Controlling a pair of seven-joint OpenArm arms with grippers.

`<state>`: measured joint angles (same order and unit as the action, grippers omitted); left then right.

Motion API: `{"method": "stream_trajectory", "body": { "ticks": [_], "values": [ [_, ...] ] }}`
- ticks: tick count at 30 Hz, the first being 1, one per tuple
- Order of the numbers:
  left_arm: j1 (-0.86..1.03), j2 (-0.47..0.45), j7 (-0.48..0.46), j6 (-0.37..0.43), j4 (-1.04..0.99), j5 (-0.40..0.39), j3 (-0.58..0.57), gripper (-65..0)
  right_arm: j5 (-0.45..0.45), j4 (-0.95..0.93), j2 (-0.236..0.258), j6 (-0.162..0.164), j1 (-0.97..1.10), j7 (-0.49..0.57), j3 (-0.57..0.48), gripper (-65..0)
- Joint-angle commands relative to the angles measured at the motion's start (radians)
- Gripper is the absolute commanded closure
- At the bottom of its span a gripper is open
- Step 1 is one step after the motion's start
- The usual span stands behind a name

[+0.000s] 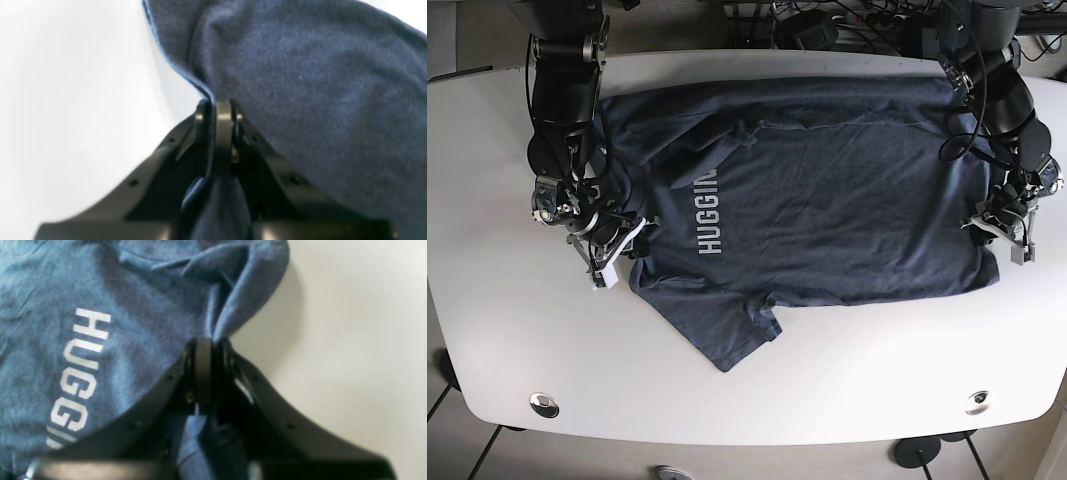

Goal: Fold the T-shirt properly
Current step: 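Grasp the navy shirt hem corners with both grippers, then lift the hem with both grippers and fold it toward the collar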

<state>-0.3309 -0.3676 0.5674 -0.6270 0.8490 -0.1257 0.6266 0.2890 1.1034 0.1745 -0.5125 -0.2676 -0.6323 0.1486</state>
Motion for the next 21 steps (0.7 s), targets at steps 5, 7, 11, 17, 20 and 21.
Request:
{"method": "stream_trajectory", "body": {
  "ticks": [5,7,11,17,20,21],
  "values": [
    [0.102,0.071,0.138,-0.071,0.454,0.033,-0.006,-0.3,-0.001,0.152,0.009,0.007,0.017,0.009,-0.001,-1.9],
    [0.097,0.083,0.141,-0.071,0.513,0.033,-0.017,-0.3,-0.001,0.157,0.017,0.007,-0.025,0.006,-0.001,-1.9],
    [-0.009,0.075,0.170,-0.071,0.562,0.034,-0.093,-0.3,-0.001,0.154,0.038,0.008,-0.138,-0.001,-0.005,-1.9],
    [-0.351,0.051,0.289,-0.071,0.494,0.036,-0.149,-0.3,-0.003,0.152,0.041,0.008,-0.396,-0.106,-0.005,-1.9],
    [-0.575,0.017,0.289,-0.071,0.415,0.034,-0.242,-0.3,-0.003,0.149,0.055,0.010,-0.592,-0.169,-0.007,-1.9],
    [-0.638,0.017,0.289,-0.061,0.390,0.034,-0.256,-0.3,-0.003,0.139,0.055,0.010,-0.657,-0.188,-0.007,-1.9]
  ]
}}
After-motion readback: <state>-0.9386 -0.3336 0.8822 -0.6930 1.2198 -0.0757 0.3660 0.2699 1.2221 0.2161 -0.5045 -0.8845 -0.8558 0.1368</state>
